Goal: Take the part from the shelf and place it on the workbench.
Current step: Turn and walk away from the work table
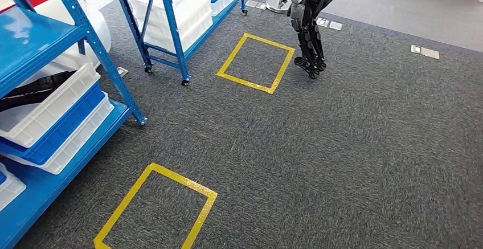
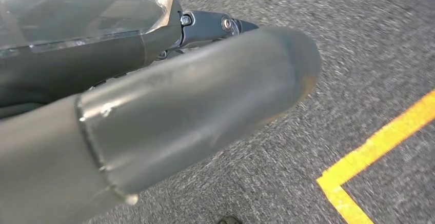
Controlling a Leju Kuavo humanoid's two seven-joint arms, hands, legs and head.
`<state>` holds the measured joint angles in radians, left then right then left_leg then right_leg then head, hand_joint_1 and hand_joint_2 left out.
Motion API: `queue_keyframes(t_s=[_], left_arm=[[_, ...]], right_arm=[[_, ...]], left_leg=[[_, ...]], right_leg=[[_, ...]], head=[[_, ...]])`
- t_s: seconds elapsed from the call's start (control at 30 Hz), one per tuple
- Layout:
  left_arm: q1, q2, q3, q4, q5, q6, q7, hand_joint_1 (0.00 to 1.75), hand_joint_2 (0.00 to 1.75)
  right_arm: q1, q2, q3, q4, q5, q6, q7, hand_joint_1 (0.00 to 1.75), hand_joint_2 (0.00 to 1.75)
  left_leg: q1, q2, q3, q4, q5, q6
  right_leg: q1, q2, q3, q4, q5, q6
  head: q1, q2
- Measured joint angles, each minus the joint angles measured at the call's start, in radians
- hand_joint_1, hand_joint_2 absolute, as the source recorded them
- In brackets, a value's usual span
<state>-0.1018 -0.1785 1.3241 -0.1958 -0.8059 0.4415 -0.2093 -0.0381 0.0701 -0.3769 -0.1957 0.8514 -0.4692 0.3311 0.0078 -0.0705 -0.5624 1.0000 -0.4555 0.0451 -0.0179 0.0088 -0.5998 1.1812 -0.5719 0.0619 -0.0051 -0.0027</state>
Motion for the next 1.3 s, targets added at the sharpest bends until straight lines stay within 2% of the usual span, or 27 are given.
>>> queue_keyframes(t_s=[0.03, 0.07, 0.13, 0.2, 0.27, 0.33, 0.37, 0.4, 0.43, 0.47, 0.5, 0.57, 0.63, 0.7, 0.77, 0.83, 0.9, 0.93, 0.97, 1.0, 1.03, 1.07, 1.1, 1.13, 1.2, 1.23, 1.3], left_arm=[[0.000, 0.000, 0.000, 0.000, 0.000, 0.000, 0.000, 0.00, 0.00], [0.000, 0.001, 0.000, 0.000, 0.000, 0.001, 0.000, 0.00, 0.00], [0.001, 0.002, 0.000, 0.000, 0.000, 0.003, -0.001, 0.00, 0.00], [0.004, 0.003, 0.000, 0.000, 0.000, 0.007, -0.001, 0.00, 0.00], [0.006, 0.004, 0.000, 0.000, 0.001, 0.011, -0.001, 0.00, 0.00], [0.004, 0.004, 0.000, 0.000, 0.001, 0.015, -0.001, 0.00, 0.00], [0.003, 0.005, 0.000, 0.000, 0.001, 0.016, -0.001, 0.00, 0.00], [0.003, 0.005, 0.000, 0.000, 0.001, 0.016, -0.001, 0.00, 0.00], [0.004, 0.005, 0.000, 0.000, 0.002, 0.017, -0.001, 0.00, 0.00], [0.005, 0.005, 0.000, 0.000, 0.002, 0.017, -0.001, 0.00, 0.00], [0.006, 0.006, 0.000, 0.000, 0.002, 0.018, -0.001, 0.00, 0.00], [0.004, 0.006, 0.000, 0.000, 0.002, 0.020, -0.001, 0.00, 0.00], [0.001, 0.007, 0.000, 0.000, 0.002, 0.022, -0.002, 0.00, 0.00], [0.001, 0.007, 0.000, 0.000, 0.002, 0.025, -0.002, 0.00, 0.00], [0.000, 0.006, 0.000, 0.000, 0.001, 0.029, -0.003, 0.00, 0.00], [-0.001, 0.006, 0.000, 0.000, 0.000, 0.032, -0.004, 0.00, 0.00], [-0.002, 0.007, 0.000, 0.000, -0.001, 0.032, -0.004, 0.00, 0.00], [-0.002, 0.007, 0.000, 0.000, -0.001, 0.033, -0.004, 0.00, 0.00], [-0.001, 0.006, 0.000, 0.000, -0.001, 0.033, -0.004, 0.00, 0.00], [0.000, 0.006, 0.000, 0.000, -0.001, 0.033, -0.004, 0.00, 0.00], [0.000, 0.006, 0.000, 0.000, -0.001, 0.033, -0.004, 0.00, 0.00], [0.000, 0.006, 0.000, 0.000, -0.002, 0.034, -0.004, 0.00, 0.00], [-0.001, 0.007, 0.000, 0.000, -0.002, 0.036, -0.004, 0.00, 0.00], [0.000, 0.008, 0.000, 0.000, -0.003, 0.038, -0.004, 0.00, 0.00], [0.002, 0.008, 0.000, 0.000, -0.005, 0.042, -0.003, 0.00, 0.00], [0.003, 0.008, 0.000, 0.000, -0.005, 0.043, -0.002, 0.00, 0.00], [0.003, 0.008, 0.000, 0.000, -0.005, 0.044, -0.002, 0.00, 0.00]], right_arm=[[0.000, 0.000, 0.000, 0.001, 0.001, 0.001, 0.000, 0.00, 0.00], [-0.001, 0.001, 0.000, 0.001, 0.002, 0.002, 0.000, 0.00, 0.00], [-0.002, 0.003, 0.000, 0.003, 0.003, 0.004, 0.000, 0.00, 0.00], [-0.003, 0.004, 0.000, 0.003, 0.005, 0.005, 0.001, 0.00, 0.00], [-0.003, 0.004, 0.000, 0.003, 0.005, 0.005, 0.002, 0.00, 0.00], [-0.001, 0.005, 0.000, 0.003, 0.005, 0.005, 0.002, 0.00, 0.00], [0.001, 0.006, 0.000, 0.003, 0.005, 0.005, 0.002, 0.00, 0.00], [0.002, 0.006, 0.000, 0.003, 0.005, 0.005, 0.002, 0.00, 0.00], [0.003, 0.006, 0.000, 0.003, 0.005, 0.005, 0.002, 0.00, 0.00], [0.003, 0.006, 0.000, 0.003, 0.005, 0.005, 0.002, 0.00, 0.00], [0.002, 0.006, 0.000, 0.003, 0.005, 0.005, 0.002, 0.00, 0.00], [0.001, 0.007, 0.000, 0.003, 0.005, 0.006, 0.002, 0.00, 0.00], [-0.001, 0.008, 0.000, 0.003, 0.006, 0.008, 0.002, 0.00, 0.00], [-0.003, 0.008, 0.000, 0.003, 0.006, 0.010, 0.002, 0.00, 0.00], [-0.004, 0.008, 0.000, 0.003, 0.007, 0.014, 0.002, 0.00, 0.00], [-0.003, 0.008, -0.001, 0.004, 0.006, 0.019, 0.002, 0.00, 0.00], [0.001, 0.008, -0.003, 0.005, 0.004, 0.023, 0.002, 0.00, 0.00], [0.002, 0.007, -0.004, 0.005, 0.004, 0.024, 0.002, 0.00, 0.00], [0.003, 0.007, -0.004, 0.005, 0.004, 0.025, 0.002, 0.00, 0.00], [0.003, 0.006, -0.004, 0.005, 0.004, 0.025, 0.002, 0.00, 0.00], [0.003, 0.005, -0.004, 0.005, 0.004, 0.026, 0.001, 0.00, 0.00], [0.003, 0.005, -0.004, 0.006, 0.004, 0.026, 0.001, 0.00, 0.00], [0.002, 0.005, -0.004, 0.006, 0.005, 0.027, 0.000, 0.00, 0.00], [0.001, 0.006, -0.004, 0.007, 0.005, 0.028, 0.000, 0.00, 0.00], [-0.001, 0.006, -0.005, 0.007, 0.005, 0.029, -0.001, 0.00, 0.00], [-0.002, 0.005, -0.005, 0.007, 0.006, 0.029, -0.001, 0.00, 0.00], [-0.003, 0.006, -0.005, 0.007, 0.007, 0.029, -0.001, 0.00, 0.00]], left_leg=[[-0.001, -0.013, 0.000, 0.003, -0.001, -0.004], [-0.003, -0.024, -0.001, 0.006, -0.003, -0.008], [-0.005, -0.041, -0.007, 0.009, -0.004, -0.020], [-0.001, -0.050, -0.012, 0.008, -0.003, -0.031], [0.001, -0.014, -0.032, 0.048, -0.030, -0.040], [0.001, 0.039, -0.090, 0.166, -0.096, -0.047], [0.002, 0.052, -0.125, 0.236, -0.126, -0.050], [0.003, 0.059, -0.152, 0.287, -0.141, -0.052], [0.004, 0.063, -0.161, 0.303, -0.137, -0.054], [0.005, 0.068, -0.147, 0.276, -0.113, -0.054], [0.005, 0.078, -0.115, 0.215, -0.080, -0.052], [0.001, 0.125, -0.040, 0.075, -0.027, -0.043], [-0.006, 0.147, -0.010, 0.015, -0.014, -0.034], [-0.008, 0.122, -0.010, 0.010, -0.009, -0.023], [-0.004, 0.101, -0.005, -0.001, 0.000, -0.009], [-0.001, 0.079, -0.004, -0.007, 0.006, 0.001], [-0.001, 0.051, -0.007, -0.006, 0.007, 0.004], [0.000, 0.037, -0.007, -0.006, 0.008, 0.004], [0.000, 0.022, -0.006, -0.005, 0.008, 0.003], [0.002, 0.008, -0.005, -0.004, 0.008, 0.001], [0.003, -0.005, -0.005, -0.001, 0.007, -0.003], [0.002, -0.018, -0.006, 0.004, 0.005, -0.009], [0.001, -0.028, -0.009, 0.008, 0.003, -0.015], [-0.001, -0.036, -0.012, 0.010, 0.002, -0.021], [0.000, -0.049, -0.016, 0.009, 0.004, -0.031], [0.001, -0.040, -0.021, 0.015, 0.001, -0.034], [0.003, 0.005, -0.049, 0.074, -0.037, -0.042]], right_leg=[[-0.004, 0.019, 0.032, -0.074, 0.029, 0.007], [-0.008, 0.034, 0.055, -0.131, 0.051, 0.007], [-0.007, 0.048, 0.072, -0.175, 0.065, -0.007], [-0.006, 0.028, 0.076, -0.178, 0.069, -0.026], [-0.009, 0.008, 0.080, -0.183, 0.075, -0.044], [-0.006, -0.015, 0.080, -0.185, 0.074, -0.057], [-0.004, -0.028, 0.080, -0.185, 0.073, -0.060], [-0.002, -0.042, 0.080, -0.185, 0.072, -0.062], [0.000, -0.054, 0.080, -0.185, 0.071, -0.063], [0.000, -0.065, 0.081, -0.185, 0.069, -0.064], [0.000, -0.075, 0.083, -0.185, 0.068, -0.064], [0.005, -0.092, 0.089, -0.184, 0.062, -0.058], [0.013, -0.108, 0.095, -0.185, 0.057, -0.048], [0.015, -0.122, 0.099, -0.187, 0.053, -0.040], [0.012, -0.089, 0.089, -0.157, 0.033, -0.034], [0.007, -0.034, 0.039, -0.048, -0.021, -0.037], [0.004, -0.016, -0.027, 0.083, -0.067, -0.036], [0.003, -0.014, -0.042, 0.109, -0.070, -0.030], [0.001, -0.012, -0.037, 0.094, -0.054, -0.019], [-0.003, -0.007, -0.013, 0.038, -0.024, -0.007], [-0.009, 0.009, 0.021, -0.039, 0.009, 0.004], [-0.013, 0.027, 0.049, -0.106, 0.036, 0.009], [-0.015, 0.040, 0.067, -0.150, 0.053, 0.006], [-0.015, 0.048, 0.074, -0.169, 0.059, -0.002], [-0.012, 0.031, 0.076, -0.169, 0.062, -0.023], [-0.012, 0.023, 0.078, -0.171, 0.065, -0.031], [-0.014, 0.002, 0.079, -0.173, 0.069, -0.047]], head=[[0.001, 0.000], [0.001, 0.000], [0.000, 0.000], [0.000, 0.000], [-0.004, 0.000], [-0.010, 0.000], [-0.011, 0.000], [-0.011, 0.000], [-0.011, 0.000], [-0.011, 0.000], [-0.012, 0.000], [-0.011, 0.000], [-0.010, 0.000], [-0.009, 0.000], [-0.007, 0.000], [-0.005, 0.000], [-0.004, 0.000], [-0.003, 0.000], [-0.002, 0.000], [-0.002, 0.000], [-0.001, 0.000], [0.000, 0.000], [0.001, 0.000], [0.001, 0.000], [-0.001, 0.000], [-0.002, 0.000], [-0.007, 0.000]])
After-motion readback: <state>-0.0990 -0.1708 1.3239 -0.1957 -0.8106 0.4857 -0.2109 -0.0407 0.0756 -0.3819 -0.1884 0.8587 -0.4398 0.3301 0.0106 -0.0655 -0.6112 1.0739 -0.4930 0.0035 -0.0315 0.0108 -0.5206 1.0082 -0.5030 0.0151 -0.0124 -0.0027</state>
